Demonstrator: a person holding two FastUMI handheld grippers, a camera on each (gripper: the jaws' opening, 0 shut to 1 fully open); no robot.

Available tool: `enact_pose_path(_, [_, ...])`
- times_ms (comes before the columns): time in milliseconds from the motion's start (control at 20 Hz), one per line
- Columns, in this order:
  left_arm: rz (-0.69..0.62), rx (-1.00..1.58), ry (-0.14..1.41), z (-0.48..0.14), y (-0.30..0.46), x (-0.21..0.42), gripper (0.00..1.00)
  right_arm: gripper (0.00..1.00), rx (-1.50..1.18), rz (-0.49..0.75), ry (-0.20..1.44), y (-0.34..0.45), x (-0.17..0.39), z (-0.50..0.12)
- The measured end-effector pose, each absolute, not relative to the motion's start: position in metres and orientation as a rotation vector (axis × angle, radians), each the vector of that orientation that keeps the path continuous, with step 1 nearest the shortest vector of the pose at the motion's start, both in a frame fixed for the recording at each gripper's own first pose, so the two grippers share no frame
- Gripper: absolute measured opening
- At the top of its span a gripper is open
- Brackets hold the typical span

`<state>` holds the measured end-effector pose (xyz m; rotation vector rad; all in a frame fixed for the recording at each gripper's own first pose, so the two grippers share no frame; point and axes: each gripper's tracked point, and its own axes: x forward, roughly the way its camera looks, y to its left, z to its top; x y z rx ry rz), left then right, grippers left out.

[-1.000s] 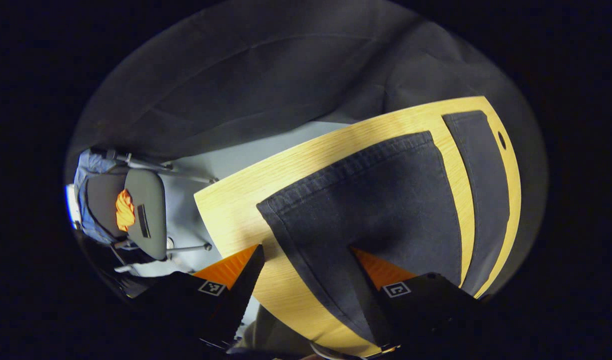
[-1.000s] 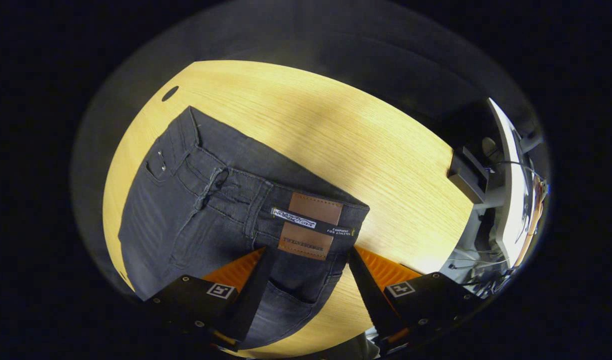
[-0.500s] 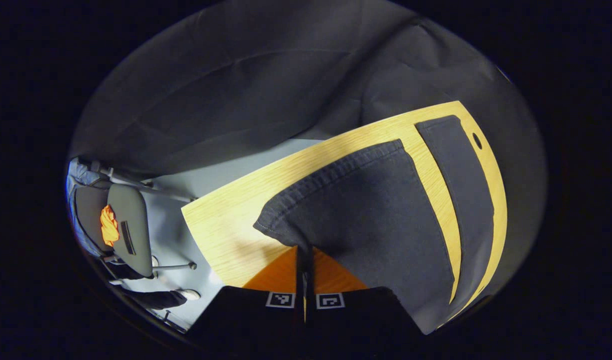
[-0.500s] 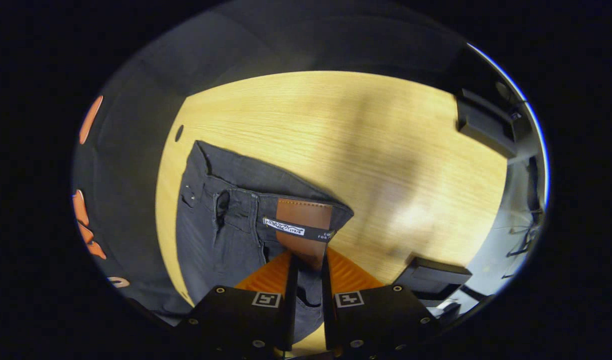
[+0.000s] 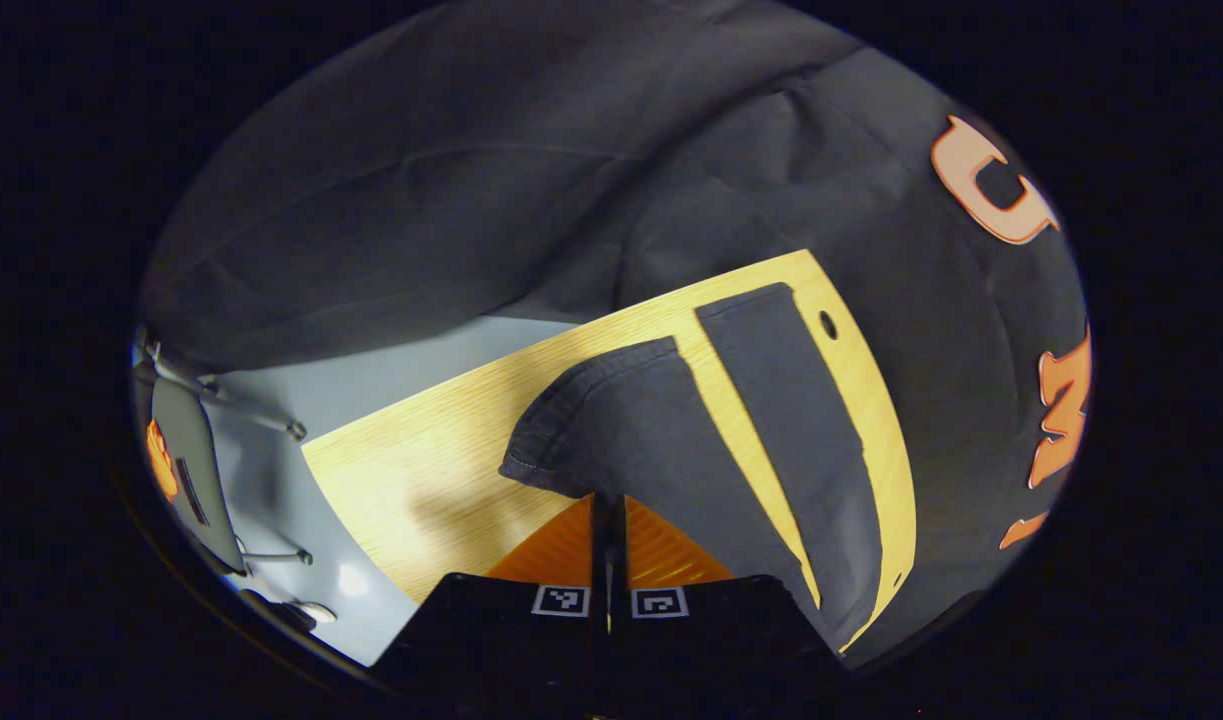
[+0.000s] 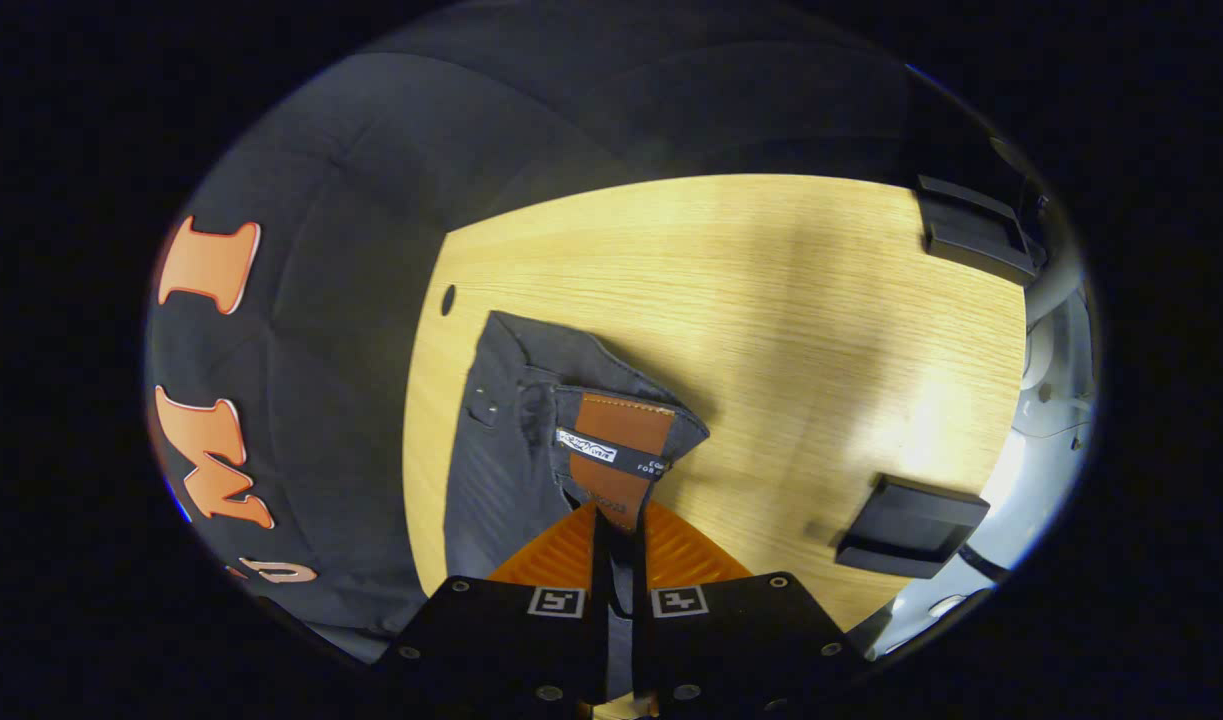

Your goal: Grasp the waist and the cuffs of the jeans and fold them to make the two legs overlap; first hold the waist and fold one-third of the jeans toward the cuffs, then hold the cuffs and fold the remaining one-third in the same direction to finish folding.

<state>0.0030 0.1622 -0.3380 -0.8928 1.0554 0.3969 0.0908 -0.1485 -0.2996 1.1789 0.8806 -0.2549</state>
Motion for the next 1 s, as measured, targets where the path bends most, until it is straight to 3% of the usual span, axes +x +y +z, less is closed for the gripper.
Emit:
enact_pose_path(250, [0.3, -0.896, 0.977, -0.303, 0.144, 0.052, 0.01, 0.1, 1.181, -0.168, 0.84, -0.129, 0.107, -0.259])
enact_pose_path(1000, [0.124, -0.838, 1.02, -0.306, 0.131, 0.188, 0.01, 0.1, 1.17, -0.292, 0.777, -0.12, 0.158, -0.208])
